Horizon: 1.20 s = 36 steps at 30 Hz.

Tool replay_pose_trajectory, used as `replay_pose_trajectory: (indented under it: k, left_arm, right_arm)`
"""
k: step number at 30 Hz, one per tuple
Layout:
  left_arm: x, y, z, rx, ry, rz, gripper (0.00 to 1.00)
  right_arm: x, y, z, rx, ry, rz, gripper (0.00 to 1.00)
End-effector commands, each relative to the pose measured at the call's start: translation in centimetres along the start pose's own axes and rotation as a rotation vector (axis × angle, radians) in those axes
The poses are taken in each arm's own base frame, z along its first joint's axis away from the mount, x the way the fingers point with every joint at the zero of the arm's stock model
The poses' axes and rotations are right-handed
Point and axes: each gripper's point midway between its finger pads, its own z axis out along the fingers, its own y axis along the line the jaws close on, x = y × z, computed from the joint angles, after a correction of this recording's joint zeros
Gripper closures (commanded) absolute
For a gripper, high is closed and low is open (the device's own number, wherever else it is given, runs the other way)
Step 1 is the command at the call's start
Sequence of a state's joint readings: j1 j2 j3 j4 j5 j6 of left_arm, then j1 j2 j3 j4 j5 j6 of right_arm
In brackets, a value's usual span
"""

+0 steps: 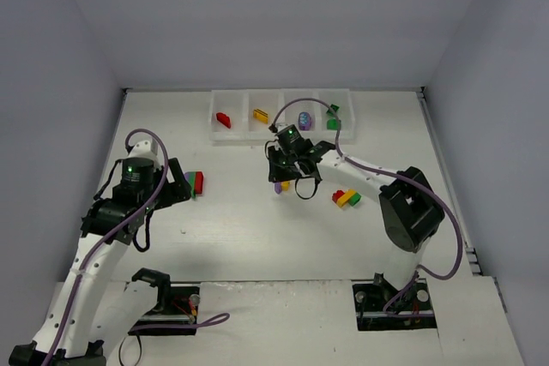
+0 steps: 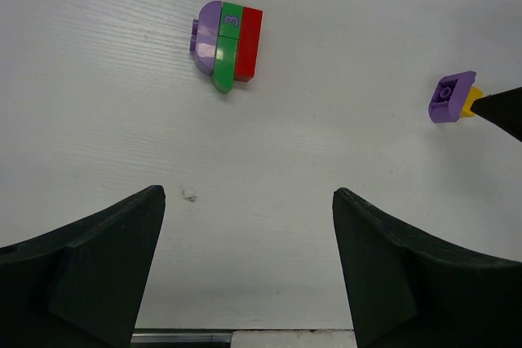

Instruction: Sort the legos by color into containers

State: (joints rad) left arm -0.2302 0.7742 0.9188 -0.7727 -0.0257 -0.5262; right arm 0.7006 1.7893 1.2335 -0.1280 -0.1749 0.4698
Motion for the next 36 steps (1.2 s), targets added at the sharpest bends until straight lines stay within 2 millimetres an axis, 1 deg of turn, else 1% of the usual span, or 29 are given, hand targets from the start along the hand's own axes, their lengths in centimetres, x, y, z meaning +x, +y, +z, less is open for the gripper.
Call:
replay_pose_trajectory:
  k: [1, 3, 5, 6, 7, 8, 12, 13, 14, 18, 19, 24, 30, 32, 36]
  left_arm:
    - [-1.7, -0.8, 0.2, 0.025, -0.052, 0.024, 0.23]
    - [-1.8, -0.9, 0.1, 0.029, -0.055, 0.032, 0.23]
    - [-1.9, -0.9, 0.2, 0.032, -0.055, 0.041, 0.23]
    - [-2.0, -1.0, 0.2, 0.034, -0.058, 0.043, 0.23]
    - [-2.0, -1.0, 0.2, 0.036, -0.06, 0.047, 0.23]
    - [-1.9, -1.0, 0.3, 0.037, -0.056, 0.052, 0.23]
    - [-2.2, -1.5, 0.4, 0.057, -0.056, 0.061, 0.23]
    - [-2.3, -1.6, 0.5, 0.06, -0.06, 0.065, 0.23]
    - [-2.4, -1.6, 0.5, 0.059, -0.06, 0.067, 0.23]
    - [-2.8, -1.8, 0.5, 0.064, -0.071, 0.074, 0.23]
    - [-2.8, -2.2, 0.4, 0.086, -0.065, 0.076, 0.23]
    - [-2.3, -2.2, 0.5, 0.093, -0.052, 0.078, 0.23]
    - [-2.0, -2.3, 0.8, 0.097, -0.037, 0.08, 0.23]
    - [-2.0, -2.3, 0.8, 0.095, -0.034, 0.08, 0.23]
    - [-1.9, -2.2, 1.0, 0.092, -0.026, 0.081, 0.23]
  right_arm:
    - [-5.7, -0.4, -4.0, 0.045, -0.179, -0.302, 0.8]
    - [-6.4, -0.9, -4.8, 0.055, -0.197, -0.38, 0.71]
    - [-6.4, -1.8, -5.2, 0.055, -0.18, -0.462, 0.62]
    - [-6.0, -2.1, -5.2, 0.042, -0.157, -0.489, 0.6]
    - [-5.6, -2.4, -5.1, -0.003, -0.132, -0.502, 0.53]
    - [-5.3, -2.7, -5.0, -0.02, -0.116, -0.547, 0.5]
    - [-4.2, -4.0, -4.6, -0.084, -0.071, -0.627, 0.43]
    - [-4.0, -4.3, -4.5, -0.09, -0.063, -0.636, 0.39]
    - [-3.8, -4.5, -4.1, -0.108, -0.051, -0.64, 0.38]
    - [-3.2, -5.3, -2.9, -0.115, -0.004, -0.744, 0.38]
    - [-3.2, -5.4, -2.7, -0.114, 0.006, -0.757, 0.38]
    - [-2.3, -6.6, -1.3, -0.109, 0.061, -0.838, 0.4]
    - [-1.8, -6.3, 0.0, -0.152, 0.099, -0.878, 0.41]
    - [-1.5, -6.1, 0.4, -0.174, 0.107, -0.9, 0.34]
    - [-1.0, -6.2, 1.3, -0.171, 0.131, -0.907, 0.33]
